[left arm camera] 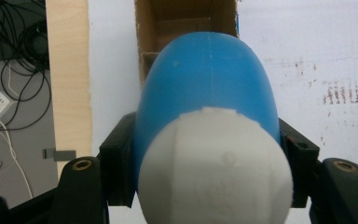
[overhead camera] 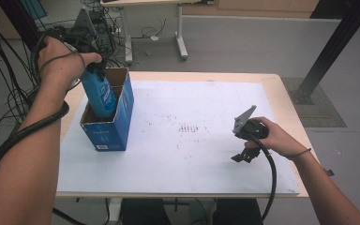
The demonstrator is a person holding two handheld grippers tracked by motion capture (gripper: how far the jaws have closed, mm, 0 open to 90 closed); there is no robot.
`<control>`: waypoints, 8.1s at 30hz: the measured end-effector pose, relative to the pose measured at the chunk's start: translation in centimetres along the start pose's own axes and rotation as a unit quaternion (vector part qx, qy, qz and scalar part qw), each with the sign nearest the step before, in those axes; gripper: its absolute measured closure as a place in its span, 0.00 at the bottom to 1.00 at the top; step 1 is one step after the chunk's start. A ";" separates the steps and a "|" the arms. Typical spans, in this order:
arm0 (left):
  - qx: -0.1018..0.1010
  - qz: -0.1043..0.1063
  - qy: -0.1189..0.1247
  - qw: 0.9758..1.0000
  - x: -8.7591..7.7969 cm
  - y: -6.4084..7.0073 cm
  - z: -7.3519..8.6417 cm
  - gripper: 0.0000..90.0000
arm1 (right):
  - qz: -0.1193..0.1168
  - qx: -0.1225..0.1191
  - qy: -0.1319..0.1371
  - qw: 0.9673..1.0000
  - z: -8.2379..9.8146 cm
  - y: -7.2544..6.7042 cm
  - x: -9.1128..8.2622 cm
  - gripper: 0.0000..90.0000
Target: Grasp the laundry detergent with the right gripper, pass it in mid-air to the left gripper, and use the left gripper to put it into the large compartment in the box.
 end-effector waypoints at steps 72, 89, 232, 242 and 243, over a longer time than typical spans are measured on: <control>-0.013 -0.024 -0.021 0.999 11.7 0.3 3.6 0.41 | -0.002 -0.004 0.006 1.000 -0.7 -0.2 0.7 0.07; -0.015 -0.020 -0.025 0.999 11.7 0.1 3.6 0.41 | -0.004 -0.003 0.005 1.000 -0.6 -0.1 0.8 0.07; 0.092 0.034 -0.041 0.994 3.1 8.9 7.2 0.09 | 0.002 0.010 -0.003 1.000 0.3 0.4 0.5 0.07; 0.130 0.046 -0.064 0.988 4.2 11.9 9.5 0.05 | 0.000 0.010 -0.004 1.000 0.4 0.0 0.6 0.07; 0.133 0.046 -0.064 0.988 4.4 12.2 9.9 0.05 | -0.001 0.009 -0.003 1.000 0.3 0.0 0.7 0.07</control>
Point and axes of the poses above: each handheld gripper's, and its own axes: x roughly forward along the jaws, z roughly out of its underside, y roughly to its right, the point moved 6 cm from there along x, roughly forward along the jaws, and after that the axes turned 11 degrees about -x, right-handed, at the moved point
